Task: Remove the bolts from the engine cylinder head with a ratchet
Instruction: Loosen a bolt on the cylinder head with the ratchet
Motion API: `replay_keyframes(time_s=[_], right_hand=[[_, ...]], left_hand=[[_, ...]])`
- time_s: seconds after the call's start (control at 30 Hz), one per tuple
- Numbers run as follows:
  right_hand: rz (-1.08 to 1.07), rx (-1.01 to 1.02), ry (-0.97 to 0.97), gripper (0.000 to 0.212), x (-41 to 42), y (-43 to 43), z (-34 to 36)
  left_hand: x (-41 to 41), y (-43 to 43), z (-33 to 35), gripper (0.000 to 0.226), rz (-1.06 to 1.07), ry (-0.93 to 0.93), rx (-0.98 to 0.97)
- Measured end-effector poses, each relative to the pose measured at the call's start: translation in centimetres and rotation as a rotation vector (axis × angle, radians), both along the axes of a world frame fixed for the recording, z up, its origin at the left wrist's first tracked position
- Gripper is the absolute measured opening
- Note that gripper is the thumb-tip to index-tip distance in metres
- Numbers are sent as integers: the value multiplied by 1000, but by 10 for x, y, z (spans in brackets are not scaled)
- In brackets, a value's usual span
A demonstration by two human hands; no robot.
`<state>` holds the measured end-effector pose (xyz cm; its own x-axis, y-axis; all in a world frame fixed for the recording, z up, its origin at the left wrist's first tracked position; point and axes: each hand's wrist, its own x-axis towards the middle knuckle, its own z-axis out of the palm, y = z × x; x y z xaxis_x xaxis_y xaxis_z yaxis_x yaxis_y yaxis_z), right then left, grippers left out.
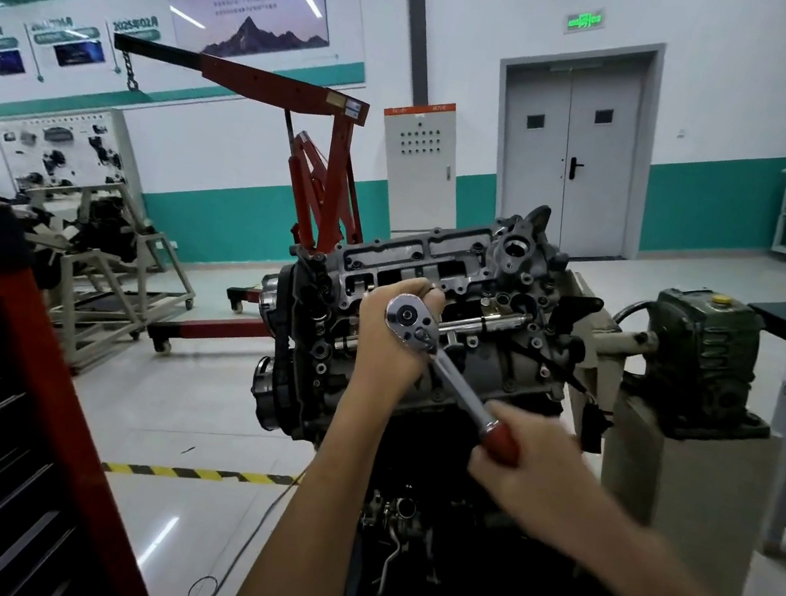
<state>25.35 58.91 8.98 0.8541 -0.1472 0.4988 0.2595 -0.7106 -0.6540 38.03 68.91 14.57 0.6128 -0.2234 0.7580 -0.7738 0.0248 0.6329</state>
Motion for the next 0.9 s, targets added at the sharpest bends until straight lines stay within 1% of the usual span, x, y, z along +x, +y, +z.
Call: replay_keyframes(time_s=[0.07,0.13,0.17,0.2,0.23,0.3,0.33,0.4,0.43,0.47,0.5,0.53,0.57,0.6,0.63,0.67,0.73,0.8,0.87,0.9], right_hand=[[51,255,-62,22,0,40,-23],[99,454,-47,22,5,74,-35],[126,517,-25,21,8,83,-36],[139,520,-5,22,9,85,-34],[133,452,3,23,9,77,-31],[127,232,20,25,5,47,-17],[127,107,50,24,3,28,-6],[107,-156,131,19,2,-13,24],[86,-282,160,17,2,-30,42],[50,-404,155,18,4,-43,59],[2,-507,114,19,6,-52,71],[-36,-566,64,21,7,-56,75],[-57,-571,50,24,8,-56,72],[-52,-523,52,28,7,-50,62],[-36,-423,51,30,4,-40,45],[-23,-291,24,29,2,-27,25],[-15,18,-59,19,0,5,-8],[17,277,-102,18,3,38,-29],[47,420,-92,18,8,62,-38],[60,439,-75,17,9,67,-39]], left_hand=[[-3,-3,1,46,13,-19,-24],[-4,-5,2,45,14,-47,-41],[-4,-5,2,43,13,-47,-45],[-3,-3,2,43,18,-36,-39],[0,-1,3,45,21,-25,-19],[5,9,2,48,4,-25,64],[6,14,2,42,-8,-27,98],[8,20,6,18,-27,6,131],[9,20,8,12,-39,34,143],[10,18,10,16,-48,53,154],[10,16,10,26,-47,60,149],[10,14,8,33,-39,53,122],[8,12,7,36,-39,39,84],[6,10,3,37,-42,30,44],[6,7,0,36,-38,34,10],[5,4,-2,37,-28,39,-9],[4,-3,-1,43,16,25,2],[2,-10,1,44,15,20,-7],[-1,-13,-2,37,-46,85,-81],[-1,-13,-4,34,-47,117,-100]])
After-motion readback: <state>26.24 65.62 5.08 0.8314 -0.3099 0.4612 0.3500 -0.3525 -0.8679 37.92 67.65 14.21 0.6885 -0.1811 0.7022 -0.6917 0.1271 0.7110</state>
